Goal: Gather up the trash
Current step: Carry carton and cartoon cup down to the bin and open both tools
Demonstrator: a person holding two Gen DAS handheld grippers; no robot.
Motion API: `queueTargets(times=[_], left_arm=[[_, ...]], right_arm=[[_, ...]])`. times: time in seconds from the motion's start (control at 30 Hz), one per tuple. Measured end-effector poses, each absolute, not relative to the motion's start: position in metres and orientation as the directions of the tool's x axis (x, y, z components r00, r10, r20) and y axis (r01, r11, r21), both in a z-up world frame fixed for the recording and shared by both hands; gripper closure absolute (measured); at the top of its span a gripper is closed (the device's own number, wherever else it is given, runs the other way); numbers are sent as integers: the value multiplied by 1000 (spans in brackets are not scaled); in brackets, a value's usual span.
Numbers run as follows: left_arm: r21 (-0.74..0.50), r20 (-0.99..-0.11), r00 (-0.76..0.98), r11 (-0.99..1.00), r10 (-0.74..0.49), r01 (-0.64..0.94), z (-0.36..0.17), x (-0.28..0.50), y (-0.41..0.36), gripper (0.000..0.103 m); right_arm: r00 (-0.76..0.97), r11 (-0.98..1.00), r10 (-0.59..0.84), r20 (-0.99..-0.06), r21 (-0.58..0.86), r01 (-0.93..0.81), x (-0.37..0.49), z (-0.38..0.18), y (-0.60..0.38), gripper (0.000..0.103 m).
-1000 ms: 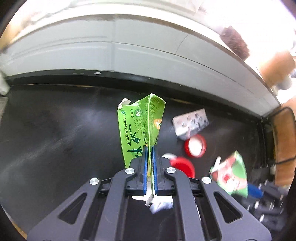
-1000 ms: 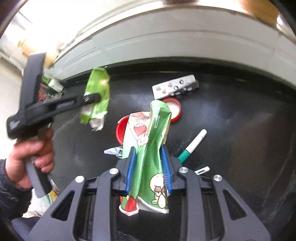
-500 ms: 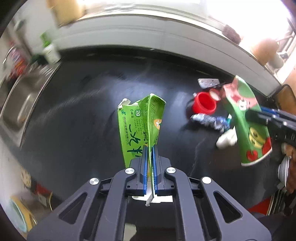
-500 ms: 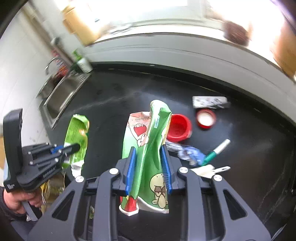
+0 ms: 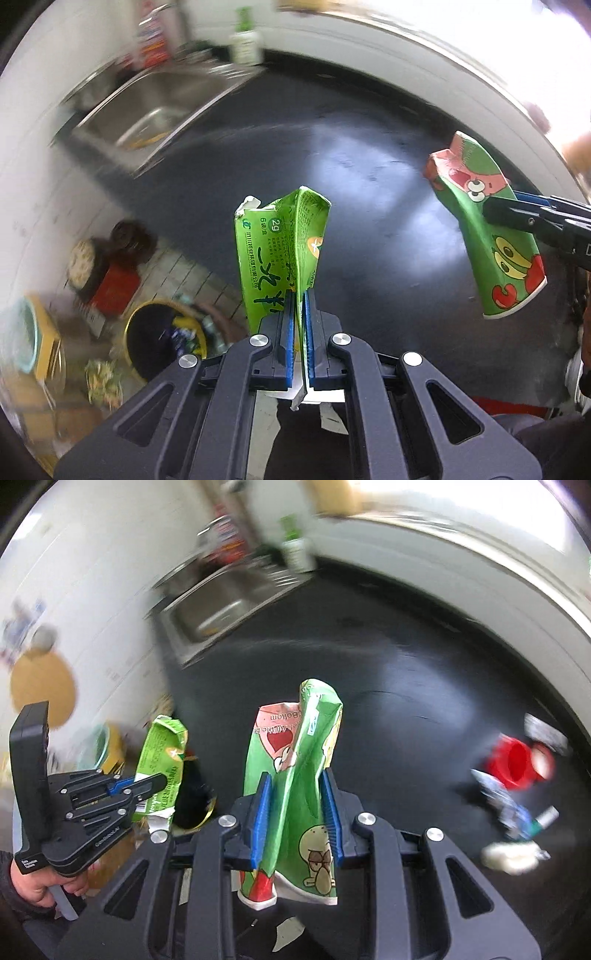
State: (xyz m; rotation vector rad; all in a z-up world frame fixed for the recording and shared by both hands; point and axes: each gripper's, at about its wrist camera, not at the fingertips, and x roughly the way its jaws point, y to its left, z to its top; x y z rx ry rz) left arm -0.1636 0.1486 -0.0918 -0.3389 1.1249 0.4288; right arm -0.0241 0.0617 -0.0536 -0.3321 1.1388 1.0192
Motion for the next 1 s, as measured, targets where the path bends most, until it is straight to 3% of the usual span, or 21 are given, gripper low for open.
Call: queueTargets(times=[0.23, 0.4, 0.7, 0.9, 0.93, 0.97, 1.0], left_arm=[[-50, -942, 274, 727, 193, -684, -137, -280, 217, 99], [-90, -949, 259, 636, 178, -766, -189, -351, 261, 99], [-220, -933, 339, 551, 123, -805, -294, -391, 312, 99], [-304, -921, 385, 516, 56, -801, -333, -397, 334, 95], [-303, -923, 381, 512, 52, -804, -337, -397, 335, 91], [-291, -929, 366, 505, 55, -812, -341, -398, 337, 66], [-270, -936, 345, 486, 69, -831, -343, -401, 339, 28]], right_arm=[[-174, 275, 480, -860, 336, -901, -112, -89, 188, 75], [-329, 126, 392, -859, 404, -906, -181, -144, 277, 74], [-354, 102, 233, -906, 385, -917, -231, -259, 385, 71], [-350, 120, 192, -917, 376, -919, -239, -295, 419, 66], [-353, 121, 189, -916, 378, -918, -240, -300, 424, 55], [-342, 123, 184, -922, 367, -922, -242, -304, 429, 45], [-334, 124, 192, -923, 360, -925, -242, -305, 430, 30]])
